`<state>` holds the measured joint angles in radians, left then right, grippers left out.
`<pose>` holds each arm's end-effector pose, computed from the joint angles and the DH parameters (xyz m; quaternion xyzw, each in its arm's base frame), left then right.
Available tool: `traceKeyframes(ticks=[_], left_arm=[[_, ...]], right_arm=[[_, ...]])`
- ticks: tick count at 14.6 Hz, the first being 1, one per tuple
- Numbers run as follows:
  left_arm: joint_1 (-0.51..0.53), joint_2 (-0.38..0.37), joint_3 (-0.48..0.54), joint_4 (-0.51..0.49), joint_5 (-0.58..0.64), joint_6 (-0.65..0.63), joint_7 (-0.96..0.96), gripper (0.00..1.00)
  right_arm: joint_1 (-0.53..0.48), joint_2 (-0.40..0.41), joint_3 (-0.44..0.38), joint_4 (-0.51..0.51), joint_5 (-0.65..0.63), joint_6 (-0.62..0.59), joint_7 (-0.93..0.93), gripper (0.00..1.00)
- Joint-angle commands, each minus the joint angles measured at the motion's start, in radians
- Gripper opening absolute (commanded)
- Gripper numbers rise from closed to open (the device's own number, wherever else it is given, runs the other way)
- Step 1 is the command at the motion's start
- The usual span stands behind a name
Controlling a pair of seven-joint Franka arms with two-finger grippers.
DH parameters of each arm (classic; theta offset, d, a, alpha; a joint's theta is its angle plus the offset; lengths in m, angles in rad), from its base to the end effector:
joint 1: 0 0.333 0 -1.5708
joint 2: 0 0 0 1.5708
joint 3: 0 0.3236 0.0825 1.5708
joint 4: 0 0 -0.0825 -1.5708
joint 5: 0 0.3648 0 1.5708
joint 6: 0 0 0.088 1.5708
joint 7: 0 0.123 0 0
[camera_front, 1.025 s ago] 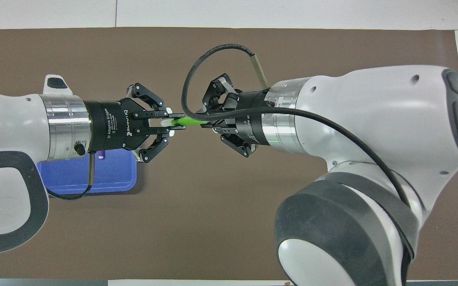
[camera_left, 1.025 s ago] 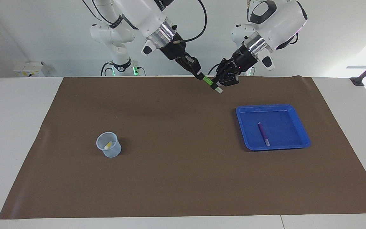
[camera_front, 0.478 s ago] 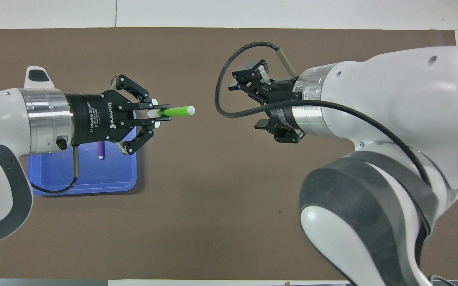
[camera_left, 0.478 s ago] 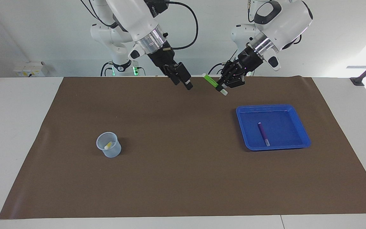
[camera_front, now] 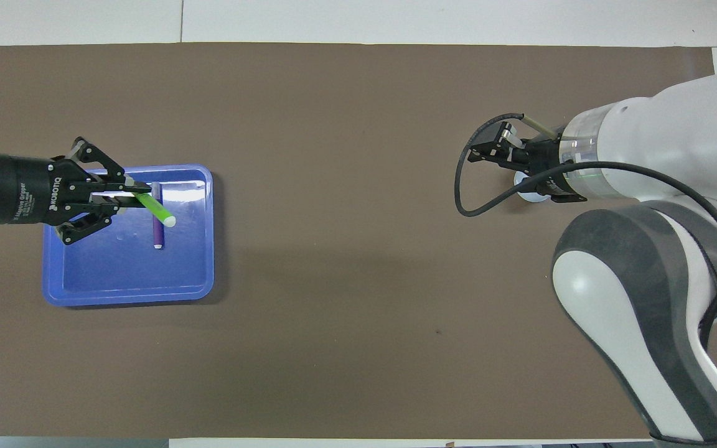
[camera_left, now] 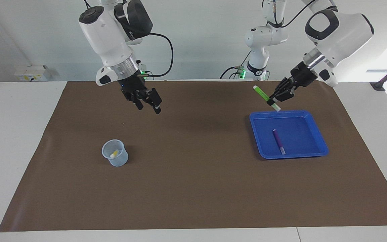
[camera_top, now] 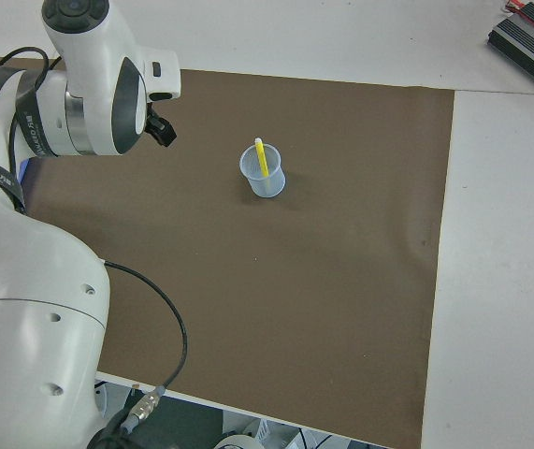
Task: Right arm passes pens to left for tray arrangement
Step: 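Place the green pen in the tray while the right gripper returns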
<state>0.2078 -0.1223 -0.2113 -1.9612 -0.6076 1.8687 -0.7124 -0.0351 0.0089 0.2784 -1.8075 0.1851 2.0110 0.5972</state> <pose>0.5125 -0.0587 0.5399 0.8688 0.4116 -0.0830 0.2624 0.5497 0.1499 0.5450 -0.9699 0.2051 -0.0524 0.1201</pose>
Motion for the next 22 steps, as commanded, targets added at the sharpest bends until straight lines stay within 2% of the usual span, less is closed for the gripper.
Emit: traceKeyframes(ticks=[1,6,9,14,19,22], left_arm=[[0.062,0.056,-0.01,0.001,0.136,-0.023,0.276,0.0],[0.055,0.212,-0.011,0.013,0.486,0.062,0.663,0.0],[0.047,0.288,-0.013,0.012,0.63,0.13,0.702,0.0],[0.038,0.363,-0.013,-0.019,0.647,0.227,0.706,0.0],[0.028,0.369,-0.013,-0.082,0.647,0.305,0.702,0.0],[0.027,0.368,-0.013,-0.091,0.647,0.313,0.696,0.0]], right_arm=[[-0.009,0.014,-0.028,-0.042,-0.113,0.002,-0.182,0.92],[-0.012,0.111,-0.093,-0.029,-0.269,0.066,-0.408,0.86],[-0.014,0.176,-0.111,-0.024,-0.28,0.155,-0.441,0.85],[-0.017,0.25,-0.122,-0.024,-0.302,0.265,-0.553,0.8],[-0.017,0.276,-0.153,-0.032,-0.302,0.316,-0.646,0.76],[-0.017,0.284,-0.154,-0.038,-0.302,0.331,-0.645,0.69]])
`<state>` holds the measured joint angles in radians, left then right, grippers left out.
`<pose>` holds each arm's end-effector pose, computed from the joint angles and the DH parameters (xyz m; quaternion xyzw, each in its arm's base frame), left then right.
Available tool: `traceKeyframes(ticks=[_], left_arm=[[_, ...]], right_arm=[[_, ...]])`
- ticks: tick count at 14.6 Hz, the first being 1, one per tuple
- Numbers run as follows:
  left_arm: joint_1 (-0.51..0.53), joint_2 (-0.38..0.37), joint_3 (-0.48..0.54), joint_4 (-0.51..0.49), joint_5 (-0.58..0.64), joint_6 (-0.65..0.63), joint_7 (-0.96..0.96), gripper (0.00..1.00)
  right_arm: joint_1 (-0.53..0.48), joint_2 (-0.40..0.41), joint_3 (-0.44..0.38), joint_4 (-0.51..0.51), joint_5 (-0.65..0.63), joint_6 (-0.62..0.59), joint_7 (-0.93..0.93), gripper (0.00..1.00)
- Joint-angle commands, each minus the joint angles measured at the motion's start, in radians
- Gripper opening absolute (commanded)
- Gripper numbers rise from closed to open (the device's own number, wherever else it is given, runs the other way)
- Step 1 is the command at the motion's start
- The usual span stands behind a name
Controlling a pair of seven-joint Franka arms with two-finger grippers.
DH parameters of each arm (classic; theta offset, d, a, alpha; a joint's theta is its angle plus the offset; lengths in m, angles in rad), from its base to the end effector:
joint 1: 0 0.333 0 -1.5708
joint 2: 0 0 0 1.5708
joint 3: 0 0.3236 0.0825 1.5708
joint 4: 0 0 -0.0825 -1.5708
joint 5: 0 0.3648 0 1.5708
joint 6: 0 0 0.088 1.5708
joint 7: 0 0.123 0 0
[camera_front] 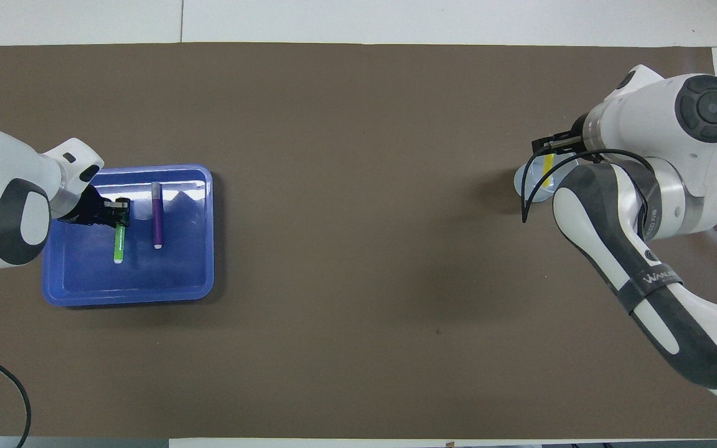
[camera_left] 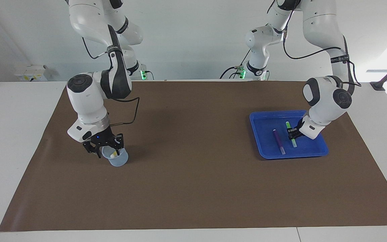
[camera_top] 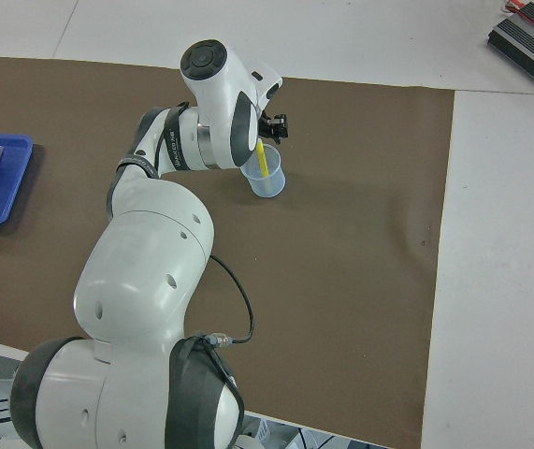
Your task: Right arm passes pens to left for tray arrangement
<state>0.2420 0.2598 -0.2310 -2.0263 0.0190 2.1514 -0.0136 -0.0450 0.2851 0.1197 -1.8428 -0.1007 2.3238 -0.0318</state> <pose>0.5631 0.0105 0.3176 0.9977 0.0084 -0.0638 0.0219 0.6325 0.0392 0.3952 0.9916 0.0795 0.0996 0.0213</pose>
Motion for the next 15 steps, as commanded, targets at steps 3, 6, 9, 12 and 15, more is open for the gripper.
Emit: traceKeyframes(ticks=[3,6,9,12,15], left_arm=[[-0.006,-0.016,0.007,-0.054,0.021,0.074,0.003,0.99],[-0.004,-0.019,0.007,-0.065,0.021,0.079,0.006,1.0],[0.002,-0.017,0.007,-0.054,0.021,0.068,0.008,1.0],[0.0,-0.024,0.004,0.012,0.019,-0.014,0.009,1.0],[-0.009,-0.027,-0.001,0.199,0.007,-0.245,0.008,1.0]], right_arm=[[-0.007,0.014,0.005,-0.004,-0.016,0.032,-0.016,0.65],[-0.007,0.017,0.006,-0.004,-0.014,0.054,-0.013,0.62],[-0.006,0.022,0.006,-0.004,-0.013,0.06,-0.011,0.53],[-0.004,0.022,0.008,-0.003,-0.013,0.069,-0.008,0.0],[-0.003,0.019,0.008,0.004,-0.011,0.071,-0.007,0.0]])
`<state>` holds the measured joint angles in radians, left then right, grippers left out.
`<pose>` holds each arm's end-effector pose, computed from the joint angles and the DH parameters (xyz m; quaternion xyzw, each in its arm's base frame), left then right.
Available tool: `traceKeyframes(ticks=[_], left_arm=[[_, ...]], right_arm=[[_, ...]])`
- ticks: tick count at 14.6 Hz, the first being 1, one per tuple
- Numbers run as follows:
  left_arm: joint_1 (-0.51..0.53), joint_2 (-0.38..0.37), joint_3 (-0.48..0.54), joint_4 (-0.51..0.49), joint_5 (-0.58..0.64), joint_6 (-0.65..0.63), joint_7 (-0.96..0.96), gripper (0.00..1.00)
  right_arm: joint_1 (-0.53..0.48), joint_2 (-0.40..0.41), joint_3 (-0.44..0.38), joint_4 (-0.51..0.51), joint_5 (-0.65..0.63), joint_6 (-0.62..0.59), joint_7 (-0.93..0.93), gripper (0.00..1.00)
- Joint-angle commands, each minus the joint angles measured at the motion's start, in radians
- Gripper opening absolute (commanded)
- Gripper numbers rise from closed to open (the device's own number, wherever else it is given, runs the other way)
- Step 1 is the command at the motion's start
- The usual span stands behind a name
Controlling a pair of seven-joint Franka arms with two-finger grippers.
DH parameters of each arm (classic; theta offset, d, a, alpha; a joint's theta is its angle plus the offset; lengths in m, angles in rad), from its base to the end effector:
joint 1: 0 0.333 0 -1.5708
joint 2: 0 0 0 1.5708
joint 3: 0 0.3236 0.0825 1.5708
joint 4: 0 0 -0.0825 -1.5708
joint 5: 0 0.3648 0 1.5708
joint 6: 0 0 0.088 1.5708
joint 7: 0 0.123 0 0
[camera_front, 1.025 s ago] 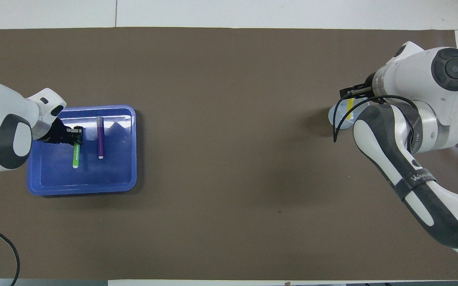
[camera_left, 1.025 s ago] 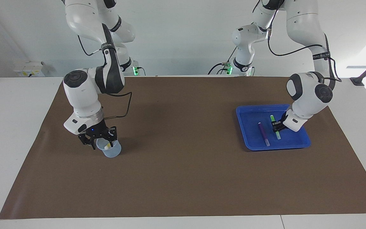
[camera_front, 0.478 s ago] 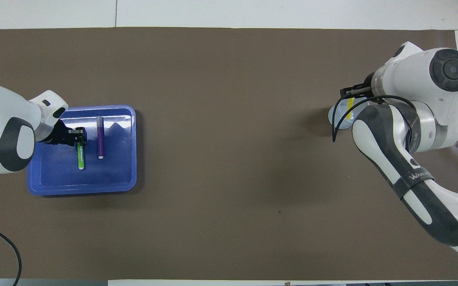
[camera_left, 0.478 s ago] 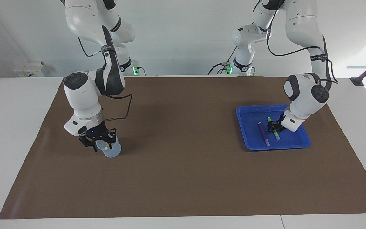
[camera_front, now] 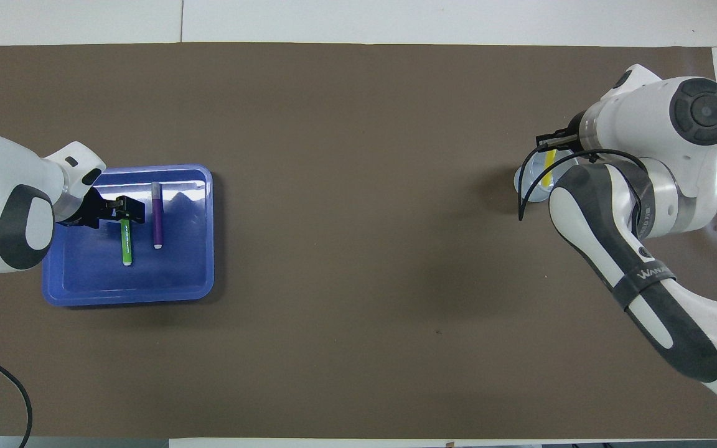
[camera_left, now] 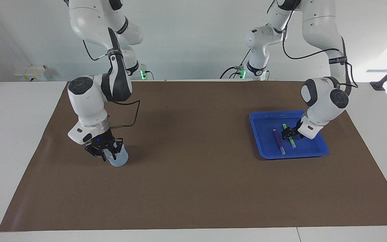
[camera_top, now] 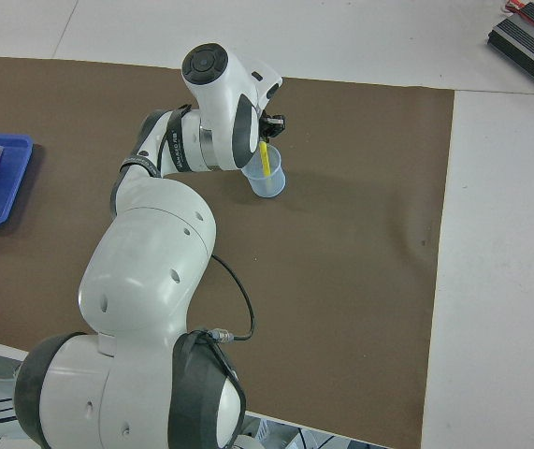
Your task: Right arm passes pens to left for tray arrangement
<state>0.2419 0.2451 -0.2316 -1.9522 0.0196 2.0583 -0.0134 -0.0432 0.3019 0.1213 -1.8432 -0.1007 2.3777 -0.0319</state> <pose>0.5724 0.0120 0.3494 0.9976 0.0082 -0.0661 0.0196 0.6386 0.0422 0.3904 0.9895 0.0817 0.1179 0.0186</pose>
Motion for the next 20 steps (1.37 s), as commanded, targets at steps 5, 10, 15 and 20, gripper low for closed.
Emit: traceKeyframes(ticks=[5,10,15,20], left_arm=[[-0.019,-0.026,-0.008,0.404,-0.145,-0.435,-0.031,1.0],[-0.029,-0.122,-0.011,0.423,-0.372,-0.471,-0.383,1.0],[-0.042,-0.164,-0.012,0.406,-0.587,-0.429,-0.865,1.0],[-0.111,-0.214,-0.023,0.328,-0.714,-0.264,-1.242,1.0]], right_arm=[[-0.004,-0.085,0.004,0.009,-0.011,-0.029,-0.014,0.0],[0.0,-0.191,0.014,0.025,-0.007,-0.09,0.007,0.0],[0.005,-0.156,0.093,0.165,0.013,-0.216,0.252,0.0],[0.006,-0.144,0.148,0.2,0.226,-0.227,0.62,0.0]])
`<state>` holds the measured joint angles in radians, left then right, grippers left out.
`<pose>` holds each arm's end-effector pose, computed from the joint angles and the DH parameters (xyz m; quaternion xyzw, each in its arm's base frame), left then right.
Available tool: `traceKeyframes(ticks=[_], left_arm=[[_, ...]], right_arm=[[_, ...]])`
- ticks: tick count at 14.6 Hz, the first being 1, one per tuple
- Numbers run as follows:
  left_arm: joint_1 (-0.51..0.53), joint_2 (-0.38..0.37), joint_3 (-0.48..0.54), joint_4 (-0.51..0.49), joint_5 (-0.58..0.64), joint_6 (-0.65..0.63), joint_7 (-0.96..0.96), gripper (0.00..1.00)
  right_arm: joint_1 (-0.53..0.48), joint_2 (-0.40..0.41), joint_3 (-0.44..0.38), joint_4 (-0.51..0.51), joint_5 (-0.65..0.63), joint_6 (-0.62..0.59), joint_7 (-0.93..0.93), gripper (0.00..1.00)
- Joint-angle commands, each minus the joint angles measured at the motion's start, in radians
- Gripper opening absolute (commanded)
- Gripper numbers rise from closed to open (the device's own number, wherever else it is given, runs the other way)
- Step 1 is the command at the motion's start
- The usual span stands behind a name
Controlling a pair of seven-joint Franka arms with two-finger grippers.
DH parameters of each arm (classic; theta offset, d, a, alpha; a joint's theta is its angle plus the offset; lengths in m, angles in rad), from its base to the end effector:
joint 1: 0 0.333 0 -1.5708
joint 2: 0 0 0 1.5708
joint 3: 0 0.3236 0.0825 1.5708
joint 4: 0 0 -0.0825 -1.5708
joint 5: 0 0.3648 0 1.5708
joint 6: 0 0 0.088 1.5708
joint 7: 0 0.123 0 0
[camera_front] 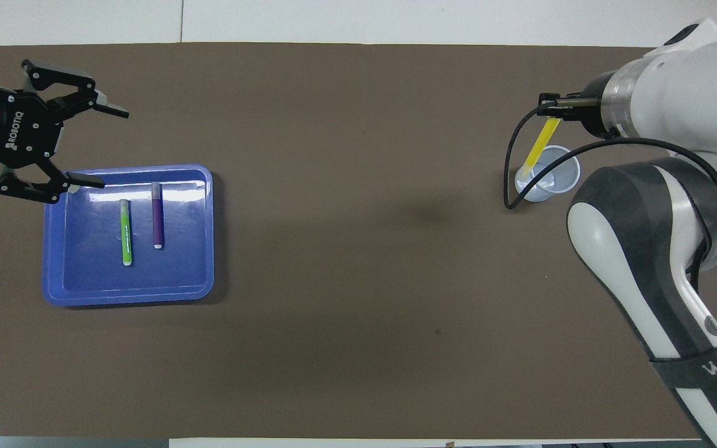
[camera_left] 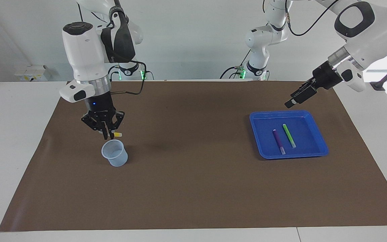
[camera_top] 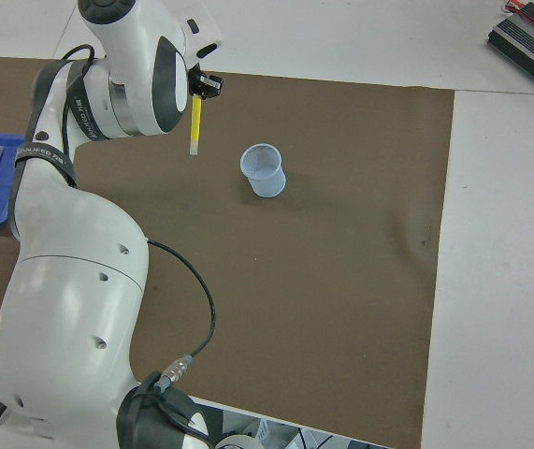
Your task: Right arm passes pens to left for tray arrangement
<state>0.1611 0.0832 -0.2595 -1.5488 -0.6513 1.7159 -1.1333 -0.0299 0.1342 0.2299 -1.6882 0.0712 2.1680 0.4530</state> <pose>0.5683 -0.1159 0.6187 0.8031 0.4955 -0.1563 0.2916 0.6111 0.1197 0.5481 -0.9734 0.1422 -0.1490 0.1004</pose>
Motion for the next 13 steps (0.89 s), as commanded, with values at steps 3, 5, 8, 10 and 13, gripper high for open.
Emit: traceKeyframes(ticks=[3,5,8,10,13], left_arm=[[-0.103,-0.097,0.006,-0.128,-0.056,0.178,-0.308,1.0],[-0.162,-0.135,0.006,-0.18,-0.051,0.279,-0.454,1.0],[-0.232,-0.165,0.008,-0.224,-0.005,0.349,-0.623,1.0],[-0.294,-0.168,0.006,-0.238,0.1,0.387,-0.73,1.0],[-0.388,-0.189,0.006,-0.283,0.189,0.461,-0.847,1.0]], right_arm=[[-0.007,0.073,0.121,0.128,0.085,-0.03,0.443,0.0],[-0.007,0.106,0.169,0.18,0.088,-0.022,0.615,0.0],[-0.005,0.13,0.245,0.212,0.085,-0.011,0.832,0.0],[-0.004,0.14,0.288,0.232,0.084,-0.011,0.956,0.0],[-0.002,0.151,0.354,0.239,0.072,-0.01,1.142,0.0]])
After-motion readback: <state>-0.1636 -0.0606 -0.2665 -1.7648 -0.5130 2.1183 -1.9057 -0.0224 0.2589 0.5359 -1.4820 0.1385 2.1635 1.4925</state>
